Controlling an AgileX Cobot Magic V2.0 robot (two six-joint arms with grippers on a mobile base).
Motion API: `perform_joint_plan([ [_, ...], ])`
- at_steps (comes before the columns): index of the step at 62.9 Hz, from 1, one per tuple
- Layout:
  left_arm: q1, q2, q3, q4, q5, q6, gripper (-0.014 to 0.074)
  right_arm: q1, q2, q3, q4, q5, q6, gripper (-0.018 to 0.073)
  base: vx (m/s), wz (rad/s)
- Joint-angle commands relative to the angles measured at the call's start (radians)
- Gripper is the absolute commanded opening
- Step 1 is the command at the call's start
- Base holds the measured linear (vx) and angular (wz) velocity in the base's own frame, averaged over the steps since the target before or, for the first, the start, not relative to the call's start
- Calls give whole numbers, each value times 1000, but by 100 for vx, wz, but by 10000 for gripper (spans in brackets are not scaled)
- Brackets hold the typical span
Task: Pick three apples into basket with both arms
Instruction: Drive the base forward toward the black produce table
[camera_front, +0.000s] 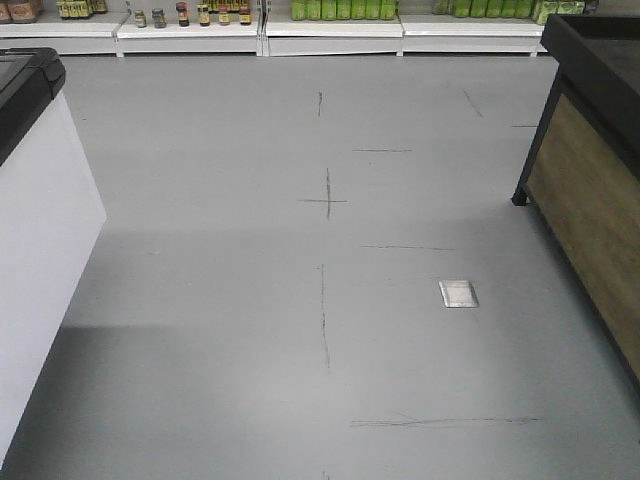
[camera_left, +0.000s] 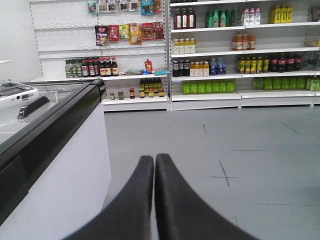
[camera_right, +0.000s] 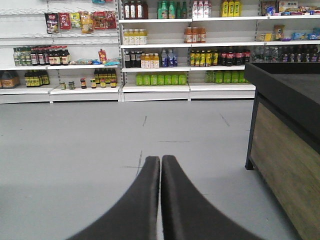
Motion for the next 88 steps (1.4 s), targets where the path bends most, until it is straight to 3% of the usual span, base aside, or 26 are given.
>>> perform_joint_plan([
  [1,1,-15,9,-1,-72,-8,-6,-7,-14,14,-12,-76,-3,-4,0,0],
  [88,1,-15,9,-1,-72,-8,-6,-7,-14,14,-12,-76,-3,-4,0,0],
])
